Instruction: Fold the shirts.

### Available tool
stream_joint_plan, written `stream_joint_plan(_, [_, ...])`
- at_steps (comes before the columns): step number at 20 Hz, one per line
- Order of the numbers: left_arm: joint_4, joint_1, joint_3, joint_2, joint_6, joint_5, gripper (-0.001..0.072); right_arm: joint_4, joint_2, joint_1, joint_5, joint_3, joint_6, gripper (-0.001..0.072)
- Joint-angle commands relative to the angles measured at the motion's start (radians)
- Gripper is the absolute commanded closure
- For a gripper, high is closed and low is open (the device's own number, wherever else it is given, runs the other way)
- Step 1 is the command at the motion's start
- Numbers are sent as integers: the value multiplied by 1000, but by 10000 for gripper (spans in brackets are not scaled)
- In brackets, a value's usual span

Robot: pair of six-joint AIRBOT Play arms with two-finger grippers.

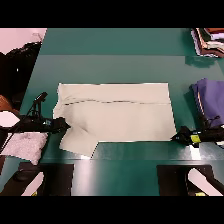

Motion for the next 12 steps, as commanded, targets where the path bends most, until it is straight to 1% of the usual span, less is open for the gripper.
stream_joint_plan(1, [49, 0, 1, 1, 12, -49, 680, -12, 11, 64, -34, -3, -7, 694])
stream_joint_plan(3, [90, 0, 1, 13, 8, -105, 682, -58, 89, 69, -18, 2, -6, 694])
stream_joint_plan(4, [95, 0, 1, 38, -3, -129, 682, -96, 135, 69, 17, 13, -5, 695])
stream_joint_plan(7, [91, -1, 1, 170, -74, -211, 682, -232, 269, 69, 182, 80, 15, 695])
stream_joint_plan(8, [68, 0, 1, 209, -91, -256, 681, -260, 314, 69, 225, 111, 29, 695])
stream_joint_plan(10, [-54, 0, 6, 247, -93, -351, 681, -258, 387, 69, 275, 180, 64, 695])
stream_joint_plan(11, [-82, 0, 23, 246, -93, -355, 681, -254, 405, 69, 281, 218, 79, 695])
stream_joint_plan(12, [-74, 0, 52, 243, -93, -316, 681, -255, 405, 69, 280, 262, 82, 695])
